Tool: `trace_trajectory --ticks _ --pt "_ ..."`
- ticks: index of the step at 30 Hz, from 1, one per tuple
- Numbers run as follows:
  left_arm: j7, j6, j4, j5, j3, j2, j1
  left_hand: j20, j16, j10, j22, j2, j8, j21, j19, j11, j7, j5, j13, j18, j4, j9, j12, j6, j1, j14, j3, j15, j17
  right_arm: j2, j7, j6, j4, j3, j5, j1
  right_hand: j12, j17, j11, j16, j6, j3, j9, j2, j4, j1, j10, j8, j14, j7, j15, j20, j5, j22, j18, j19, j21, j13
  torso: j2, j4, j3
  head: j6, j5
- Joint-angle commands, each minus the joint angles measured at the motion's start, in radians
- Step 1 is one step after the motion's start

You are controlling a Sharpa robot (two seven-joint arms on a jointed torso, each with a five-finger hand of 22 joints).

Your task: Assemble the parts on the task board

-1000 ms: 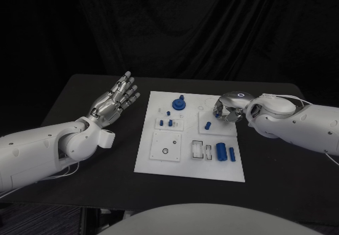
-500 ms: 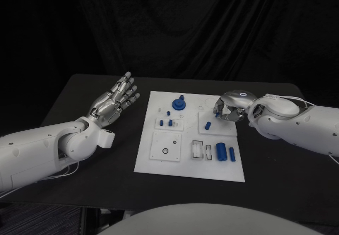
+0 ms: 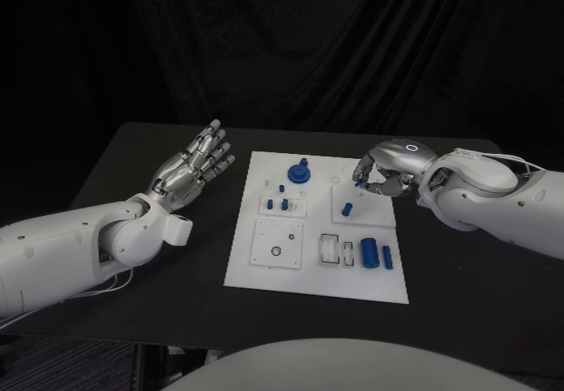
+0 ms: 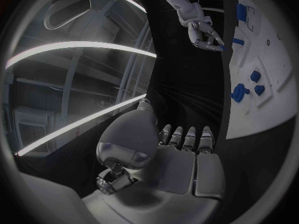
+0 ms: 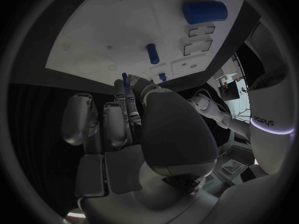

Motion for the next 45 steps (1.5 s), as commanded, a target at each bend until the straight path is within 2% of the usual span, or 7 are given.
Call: trace_trajectory --ticks 1,6,12,19,30,33,45 --pt "0.090 0.011 0.002 -0.002 0.001 0.003 -0.001 0.004 -0.004 0.000 -0.001 0.000 0.003 -0.003 -0.001 0.007 0.005 0.007 -0.001 0.004 -0.001 0.002 -0.007 -0.001 0.008 -0.001 0.007 0.009 -0.002 -0.005 -0.021 -0.012 0.049 0.000 -0.002 0.004 -0.007 0.008 0.000 0.009 0.005 -0.006 0.008 0.004 -0.002 0.000 0.006 0.003 0.013 0.001 -0.006 -0.008 -0.003 0.164 -0.018 0.001 0.010 -0.002 0.000 0.0002 -0.0005 0.000 0.002" --pt "0.089 0.011 0.004 -0.002 0.001 0.002 -0.001 0.006 -0.004 0.000 -0.001 0.000 0.003 -0.003 -0.001 0.009 0.007 0.009 -0.001 0.004 -0.001 0.002 -0.007 0.000 0.010 -0.001 0.007 0.011 -0.002 0.005 -0.031 0.021 0.136 -0.001 -0.034 0.003 -0.024 0.058 -0.001 0.049 0.002 -0.010 0.015 0.003 -0.004 0.000 0.015 0.000 0.035 0.001 -0.008 -0.011 -0.003 0.181 -0.031 0.023 0.076 -0.008 0.001 0.0000 -0.0007 0.000 0.010" --pt "0.096 0.009 0.007 -0.002 0.001 0.003 -0.001 0.005 -0.004 0.000 -0.001 -0.003 0.004 -0.003 -0.001 0.016 0.019 0.010 -0.001 0.008 -0.001 0.003 -0.007 0.005 0.017 -0.001 0.008 0.004 -0.002 0.052 -0.050 0.054 0.173 -0.002 -0.091 -0.013 -0.027 0.055 -0.001 0.047 0.002 -0.010 0.016 0.002 -0.004 0.000 0.016 -0.001 0.035 0.001 -0.008 -0.011 -0.005 0.180 -0.030 0.023 0.074 -0.008 0.001 -0.0008 -0.0016 0.000 0.014" --pt "0.109 0.002 0.011 -0.004 0.001 0.009 -0.001 -0.027 -0.004 0.000 -0.001 -0.015 0.006 -0.003 -0.001 0.008 0.023 0.018 -0.001 0.020 0.000 0.005 -0.007 0.018 0.041 -0.001 0.009 -0.038 -0.002 0.130 -0.066 0.095 0.151 -0.002 -0.147 -0.043 -0.029 0.049 -0.001 0.042 0.001 -0.011 0.017 0.001 -0.006 0.001 0.016 -0.001 0.033 0.001 -0.008 -0.011 -0.005 0.178 -0.029 0.021 0.067 -0.009 0.003 0.0022 0.0010 0.000 0.016" --pt "0.102 0.006 0.006 -0.005 0.001 0.015 -0.001 -0.024 -0.004 0.000 -0.001 -0.017 0.005 -0.003 -0.001 0.017 0.029 0.021 -0.001 0.016 -0.003 0.004 -0.007 0.014 0.053 -0.001 0.012 -0.029 -0.002 0.220 -0.073 0.129 0.092 -0.002 -0.164 -0.069 -0.032 0.046 -0.001 0.040 0.000 -0.012 0.019 -0.001 -0.007 0.001 0.020 -0.002 0.032 0.001 -0.008 -0.011 -0.011 0.177 -0.028 0.019 0.063 -0.010 0.001 0.0014 -0.0016 0.000 0.025" --pt "0.099 0.008 0.004 -0.005 0.001 0.018 -0.001 -0.023 -0.004 0.000 -0.001 -0.017 0.005 -0.003 -0.001 0.019 0.029 0.022 -0.001 0.015 -0.003 0.004 -0.007 0.013 0.054 -0.001 0.013 -0.027 -0.002 0.238 -0.072 0.140 0.076 -0.002 -0.166 -0.074 -0.035 0.044 0.000 0.038 -0.002 -0.014 0.019 -0.003 -0.008 0.000 0.021 -0.004 0.031 0.002 -0.008 -0.011 -0.014 0.176 -0.028 0.018 0.061 -0.011 0.003 0.0028 0.0000 0.000 0.026" --pt "0.095 0.012 0.002 -0.005 0.001 0.020 -0.001 -0.017 -0.004 0.000 -0.001 -0.015 0.004 -0.003 -0.001 0.025 0.032 0.024 -0.001 0.012 -0.001 0.003 -0.007 0.012 0.058 -0.001 0.014 -0.018 -0.002 0.265 -0.066 0.148 0.045 -0.002 -0.166 -0.091 -0.037 0.044 0.000 0.039 -0.003 -0.014 0.019 -0.003 -0.008 0.000 0.021 -0.005 0.031 0.002 -0.007 -0.011 -0.014 0.177 -0.028 0.019 0.062 -0.011 0.001 -0.0010 -0.0004 0.000 0.039"
